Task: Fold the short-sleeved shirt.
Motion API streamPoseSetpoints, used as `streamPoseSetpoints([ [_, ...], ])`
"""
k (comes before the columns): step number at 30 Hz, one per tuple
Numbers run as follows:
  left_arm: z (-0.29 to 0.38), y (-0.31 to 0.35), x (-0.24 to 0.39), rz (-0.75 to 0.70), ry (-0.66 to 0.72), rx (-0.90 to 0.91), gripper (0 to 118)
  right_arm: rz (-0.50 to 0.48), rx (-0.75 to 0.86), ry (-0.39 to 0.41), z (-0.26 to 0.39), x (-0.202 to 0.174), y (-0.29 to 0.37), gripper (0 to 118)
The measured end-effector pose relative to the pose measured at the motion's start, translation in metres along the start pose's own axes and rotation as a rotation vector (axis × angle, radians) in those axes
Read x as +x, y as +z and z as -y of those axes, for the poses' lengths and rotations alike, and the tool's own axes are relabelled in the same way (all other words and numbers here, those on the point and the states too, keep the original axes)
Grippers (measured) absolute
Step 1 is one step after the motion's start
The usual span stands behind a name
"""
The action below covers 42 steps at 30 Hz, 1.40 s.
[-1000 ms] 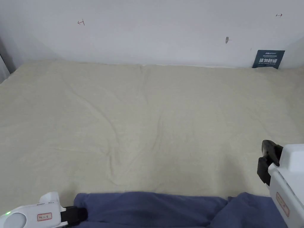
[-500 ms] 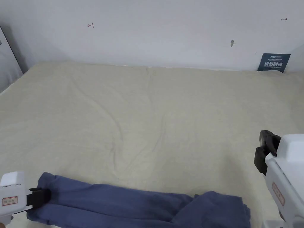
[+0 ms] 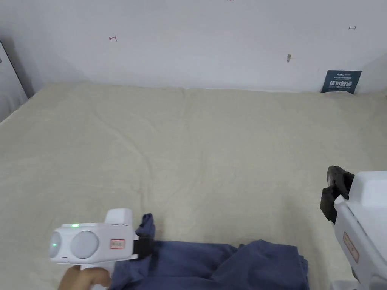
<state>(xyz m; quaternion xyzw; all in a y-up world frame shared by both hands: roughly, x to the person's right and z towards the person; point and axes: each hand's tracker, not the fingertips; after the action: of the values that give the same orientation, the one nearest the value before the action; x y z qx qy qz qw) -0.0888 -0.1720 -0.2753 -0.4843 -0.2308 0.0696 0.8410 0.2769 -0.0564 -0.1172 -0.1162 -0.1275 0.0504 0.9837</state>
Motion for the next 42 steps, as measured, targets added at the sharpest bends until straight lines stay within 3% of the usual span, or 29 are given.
streamPoseSetpoints([
  [5,0.008,-0.051,0.037,-0.006,0.0,-0.082,9,0.026,-0.001,-0.001,0.002,0.013,0.008,1],
  [6,0.009,-0.057,0.041,-0.005,-0.004,-0.091,13,0.032,-0.002,0.0,0.002,0.015,0.009,1],
  [7,0.011,-0.061,0.045,-0.002,-0.002,-0.097,26,0.038,-0.004,0.0,0.003,0.017,0.01,1],
  [8,0.013,-0.064,0.047,0.003,0.005,-0.1,50,0.044,-0.006,0.0,0.003,0.02,0.01,1],
  [9,0.013,-0.066,0.049,0.011,0.015,-0.107,84,0.048,-0.008,-0.001,0.003,0.021,0.01,1],
  [10,0.014,-0.068,0.051,0.015,0.027,-0.11,105,0.052,-0.01,-0.001,0.004,0.023,0.011,1],
  [11,0.016,-0.066,0.054,0.024,0.028,-0.106,116,0.056,-0.012,-0.002,0.004,0.024,0.011,1],
  [12,0.017,-0.063,0.055,0.033,0.026,-0.093,118,0.058,-0.014,-0.005,0.004,0.025,0.011,1],
  [20,0.004,-0.01,0.05,0.034,-0.002,0.093,107,0.045,-0.006,-0.016,0.002,0.021,0.011,1],
  [23,0.006,0.016,0.043,-0.013,-0.006,0.237,93,0.036,-0.001,-0.013,0.0,0.019,0.01,1],
  [26,0.01,0.031,0.035,-0.083,-0.032,0.342,64,0.028,0.002,-0.008,-0.002,0.018,0.009,1],
  [29,0.014,0.031,0.027,-0.12,-0.078,0.368,0,0.026,0.004,-0.011,-0.002,0.018,0.008,1],
  [36,0.035,-0.021,0.015,-0.189,-0.11,0.209,0,0.026,-0.003,-0.018,0.001,0.019,0.008,1],
  [42,0.065,-0.08,0.038,-0.136,-0.115,0.029,0,0.033,-0.023,-0.02,0.007,0.026,0.006,1],
])
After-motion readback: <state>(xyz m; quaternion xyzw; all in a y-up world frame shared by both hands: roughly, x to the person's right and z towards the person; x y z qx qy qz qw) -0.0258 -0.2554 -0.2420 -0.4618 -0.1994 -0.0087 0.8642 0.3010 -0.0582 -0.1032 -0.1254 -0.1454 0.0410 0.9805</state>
